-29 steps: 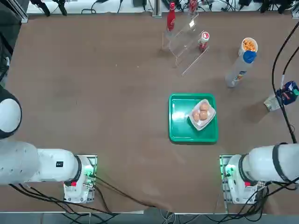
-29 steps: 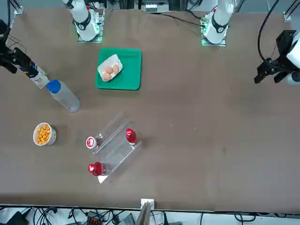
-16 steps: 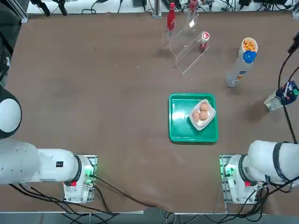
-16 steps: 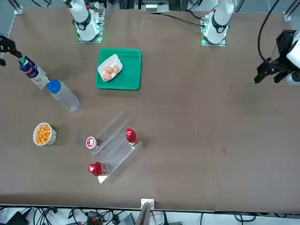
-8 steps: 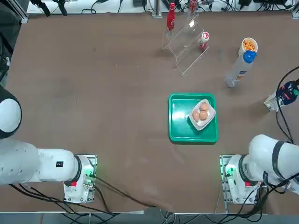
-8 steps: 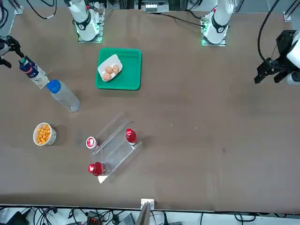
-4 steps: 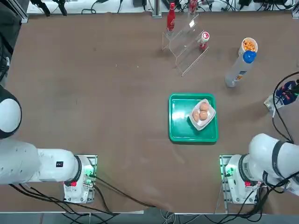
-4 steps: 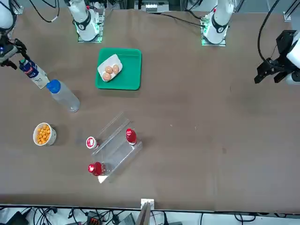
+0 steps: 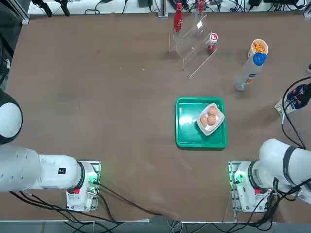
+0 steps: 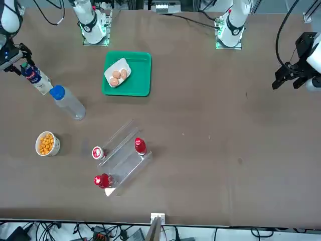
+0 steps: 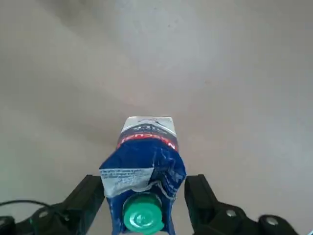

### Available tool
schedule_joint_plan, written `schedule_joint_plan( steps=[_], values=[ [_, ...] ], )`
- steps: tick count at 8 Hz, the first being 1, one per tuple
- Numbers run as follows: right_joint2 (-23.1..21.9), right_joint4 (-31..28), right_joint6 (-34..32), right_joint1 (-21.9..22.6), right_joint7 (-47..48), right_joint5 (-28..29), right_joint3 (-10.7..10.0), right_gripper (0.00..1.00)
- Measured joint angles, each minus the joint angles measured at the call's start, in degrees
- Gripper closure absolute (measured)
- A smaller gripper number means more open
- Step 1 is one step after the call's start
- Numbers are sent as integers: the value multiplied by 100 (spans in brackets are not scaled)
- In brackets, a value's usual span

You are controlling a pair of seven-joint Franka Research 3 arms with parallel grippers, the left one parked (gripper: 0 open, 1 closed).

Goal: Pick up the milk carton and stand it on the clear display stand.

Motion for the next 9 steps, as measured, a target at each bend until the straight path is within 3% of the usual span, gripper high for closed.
schedule_joint_plan(
  steps=[5, 9],
  values=[
    [230, -45, 170, -8, -4, 0, 0, 10],
    [279, 3, 210, -10, -4, 0, 3, 47]
  ],
)
